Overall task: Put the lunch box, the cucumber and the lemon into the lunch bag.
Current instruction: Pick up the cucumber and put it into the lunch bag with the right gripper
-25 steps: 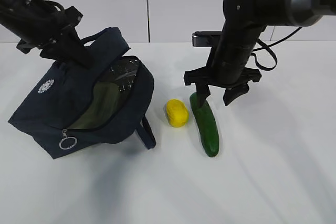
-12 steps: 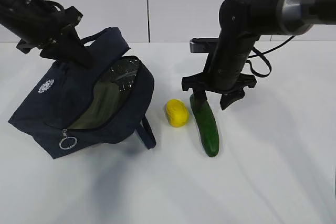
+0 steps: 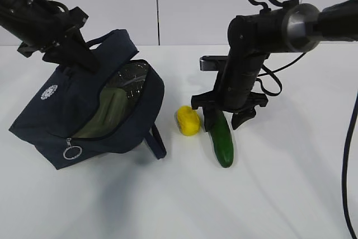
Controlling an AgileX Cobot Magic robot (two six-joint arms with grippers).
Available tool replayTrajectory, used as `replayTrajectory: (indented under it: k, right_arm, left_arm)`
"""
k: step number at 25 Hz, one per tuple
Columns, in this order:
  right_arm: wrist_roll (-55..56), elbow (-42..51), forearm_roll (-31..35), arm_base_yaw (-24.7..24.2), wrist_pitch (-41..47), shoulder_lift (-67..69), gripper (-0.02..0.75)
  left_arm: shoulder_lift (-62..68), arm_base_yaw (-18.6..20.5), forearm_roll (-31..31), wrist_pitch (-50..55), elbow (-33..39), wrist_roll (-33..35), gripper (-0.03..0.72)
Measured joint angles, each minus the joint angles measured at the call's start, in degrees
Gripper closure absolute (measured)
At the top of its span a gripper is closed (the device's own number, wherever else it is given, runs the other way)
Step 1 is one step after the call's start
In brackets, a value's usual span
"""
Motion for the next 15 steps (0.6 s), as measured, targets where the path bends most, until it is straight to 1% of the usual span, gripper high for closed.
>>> replayTrajectory:
  k: [6,8,12,15]
  right_arm:
    - [-0.72,0.0,0.23,0.0,0.0,1.02,0.241]
    - [-0.93,0.0,0.25,0.0,0.0,1.05,0.272]
    - [-1.03,0.0,0.49,0.0,0.0,1.15,0.36]
    - [-1.03,-0.13,0.6,0.0,0.28,1.15,0.394]
  left_arm:
    - [0.0,0.0,0.1,0.0,0.0,0.0,0.694]
    - [0.0,0.0,0.1,0.0,0.0,0.0,0.694]
    - [0.0,0.0,0.1,0.0,0.0,0.0,0.694]
    - [0.0,0.0,0.1,0.0,0.0,0.0,0.694]
